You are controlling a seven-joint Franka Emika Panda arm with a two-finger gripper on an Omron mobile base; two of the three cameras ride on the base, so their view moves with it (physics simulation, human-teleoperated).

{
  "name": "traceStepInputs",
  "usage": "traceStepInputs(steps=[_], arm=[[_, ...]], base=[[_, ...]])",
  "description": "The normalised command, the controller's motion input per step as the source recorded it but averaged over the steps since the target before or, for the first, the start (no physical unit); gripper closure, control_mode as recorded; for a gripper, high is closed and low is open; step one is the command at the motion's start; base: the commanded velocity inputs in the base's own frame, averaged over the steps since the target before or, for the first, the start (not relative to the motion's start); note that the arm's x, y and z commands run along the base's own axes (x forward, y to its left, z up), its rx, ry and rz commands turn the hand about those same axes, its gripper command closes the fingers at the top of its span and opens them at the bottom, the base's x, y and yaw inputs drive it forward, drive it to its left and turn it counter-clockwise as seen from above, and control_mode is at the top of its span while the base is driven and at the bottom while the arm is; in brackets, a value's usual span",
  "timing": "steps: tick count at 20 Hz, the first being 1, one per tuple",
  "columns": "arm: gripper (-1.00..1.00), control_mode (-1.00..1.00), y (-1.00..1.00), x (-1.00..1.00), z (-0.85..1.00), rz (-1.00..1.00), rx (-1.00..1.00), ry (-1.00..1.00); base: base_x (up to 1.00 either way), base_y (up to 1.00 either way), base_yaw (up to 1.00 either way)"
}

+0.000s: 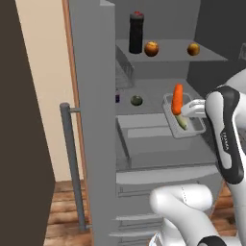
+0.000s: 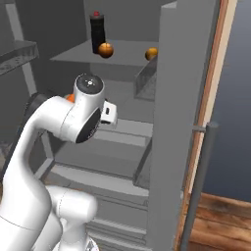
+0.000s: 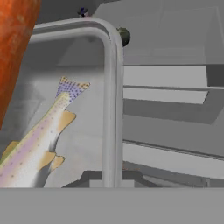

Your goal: Place the tupperware on the second highest shelf of the fridge. Make space for the tupperware among the existing items by rearranging them on the shelves if needed. Close the fridge door when finished.

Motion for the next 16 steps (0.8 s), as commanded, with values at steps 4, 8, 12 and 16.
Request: traceStepInputs(steps=[4, 8, 12, 16], arm=[[1.00, 1.00, 0.00, 0.00, 0.00, 0.00, 0.00, 0.00], [1.00, 1.00, 0.00, 0.00, 0.00, 0.00, 0.00, 0.00], [1.00, 1.00, 0.00, 0.00, 0.00, 0.00, 0.00, 0.00], [1.00, -1.00, 0.05, 0.41, -0.33, -0.15, -0.01, 0.02]], base=[[0.77, 0.01, -0.30], [0.76, 0.26, -0.25], [0.63, 0.29, -0.24], [0.13, 0.06, -0.06]])
